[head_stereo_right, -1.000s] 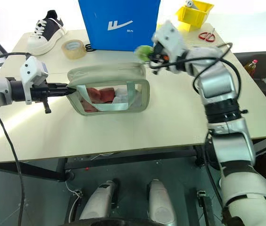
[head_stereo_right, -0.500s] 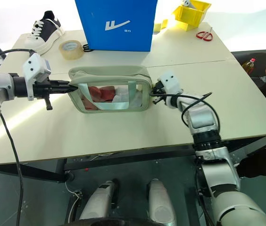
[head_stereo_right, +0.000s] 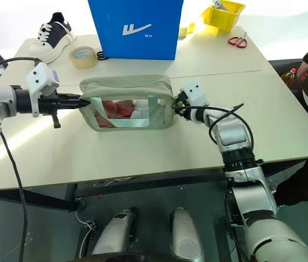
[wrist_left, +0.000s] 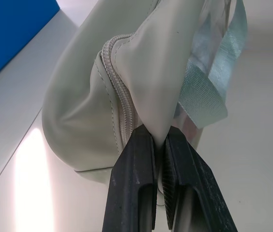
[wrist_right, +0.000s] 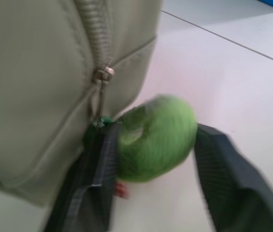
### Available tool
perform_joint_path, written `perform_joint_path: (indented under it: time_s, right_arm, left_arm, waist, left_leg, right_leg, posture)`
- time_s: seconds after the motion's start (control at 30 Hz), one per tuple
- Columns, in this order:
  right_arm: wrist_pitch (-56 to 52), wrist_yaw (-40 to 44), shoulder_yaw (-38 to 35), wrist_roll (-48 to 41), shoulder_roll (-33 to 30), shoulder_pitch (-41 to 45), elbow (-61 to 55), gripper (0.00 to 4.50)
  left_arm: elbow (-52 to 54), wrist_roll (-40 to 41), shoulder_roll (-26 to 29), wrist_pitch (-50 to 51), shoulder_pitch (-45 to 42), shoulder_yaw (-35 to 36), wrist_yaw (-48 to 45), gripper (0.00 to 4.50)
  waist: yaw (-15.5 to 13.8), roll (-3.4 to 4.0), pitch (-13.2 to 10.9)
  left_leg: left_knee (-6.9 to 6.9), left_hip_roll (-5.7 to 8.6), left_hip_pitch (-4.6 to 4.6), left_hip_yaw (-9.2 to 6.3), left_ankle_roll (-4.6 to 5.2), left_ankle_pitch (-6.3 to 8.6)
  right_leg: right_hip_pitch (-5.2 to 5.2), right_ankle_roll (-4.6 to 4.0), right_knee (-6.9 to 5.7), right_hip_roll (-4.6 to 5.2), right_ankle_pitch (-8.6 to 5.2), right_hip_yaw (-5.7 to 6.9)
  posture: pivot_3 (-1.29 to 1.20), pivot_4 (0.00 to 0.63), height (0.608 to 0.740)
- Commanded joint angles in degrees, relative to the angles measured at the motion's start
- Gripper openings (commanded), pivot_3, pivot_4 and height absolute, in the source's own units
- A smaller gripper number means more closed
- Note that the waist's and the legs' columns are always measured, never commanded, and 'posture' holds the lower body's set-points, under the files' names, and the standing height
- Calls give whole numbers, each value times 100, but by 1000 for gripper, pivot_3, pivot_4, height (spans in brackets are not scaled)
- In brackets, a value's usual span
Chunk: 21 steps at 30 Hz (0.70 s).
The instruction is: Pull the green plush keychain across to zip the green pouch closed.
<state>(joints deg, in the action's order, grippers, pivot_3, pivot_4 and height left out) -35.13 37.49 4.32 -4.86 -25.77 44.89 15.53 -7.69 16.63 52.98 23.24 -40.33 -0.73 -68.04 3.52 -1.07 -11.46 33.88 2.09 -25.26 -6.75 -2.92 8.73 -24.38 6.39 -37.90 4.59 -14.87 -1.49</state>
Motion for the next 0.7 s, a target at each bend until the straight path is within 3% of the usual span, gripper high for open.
perform_joint_path:
  time_s: [0.03,0.07,0.2,0.3,0.4,0.6,0.63,0.7]
  right_arm:
    - [84,467,-187,-105,-568,323,-261,4104]
    - [89,695,-232,-152,-810,413,-241,4455]
    - [438,1998,-382,-557,-1727,848,-141,4455]
    - [24,3506,-468,-1539,-2315,688,-956,4455]
    - [-79,3835,-334,-1767,-2519,484,-1563,4500]
    - [-130,3186,-392,-1772,-2077,566,-1809,4500]
    - [-112,3140,-391,-1756,-2052,574,-1788,4500]
    - [-77,3090,-399,-1754,-2043,580,-1763,4500]
  left_arm:
    - [147,13,130,-26,8,231,38,0]
    - [143,10,134,-33,14,237,43,0]
    - [119,8,133,-36,12,257,75,0]
    - [81,30,107,-36,-8,291,108,0]
    - [49,195,55,167,-106,387,131,1078]
    - [202,890,232,1330,-381,855,147,4077]
    - [214,1042,314,1565,-432,953,97,4427]
    - [160,1217,433,1877,-561,1160,173,4427]
  waist:
    - [0,0,0]
    - [-2,2,-1]
    - [-5,9,-5]
    - [-1,8,-5]
    - [42,4,-2]
    - [35,4,-3]
    - [36,4,-3]
    - [35,5,-3]
  left_leg:
    - [0,0,0,0,0,0]
    - [0,0,0,0,0,0]
    - [0,1,-1,1,0,0]
    - [-2,-1,0,1,3,2]
    - [1,-3,0,1,7,5]
    - [6,-3,4,0,7,5]
    - [6,-3,3,0,7,5]
    - [7,-1,0,0,7,5]
  right_leg:
    - [0,0,0,0,0,0]
    - [0,0,0,0,0,0]
    - [0,1,2,1,-1,0]
    - [0,3,3,1,-2,1]
    - [2,5,2,-1,-4,1]
    - [7,5,-1,0,-4,1]
    - [6,5,-1,0,-4,1]
    - [4,5,-1,2,-4,1]
  posture:
    - [0,150,740]
    - [0,150,740]
    - [0,150,740]
    - [0,150,740]
    - [0,150,740]
    - [0,150,740]
    - [0,150,740]
    - [0,150,740]
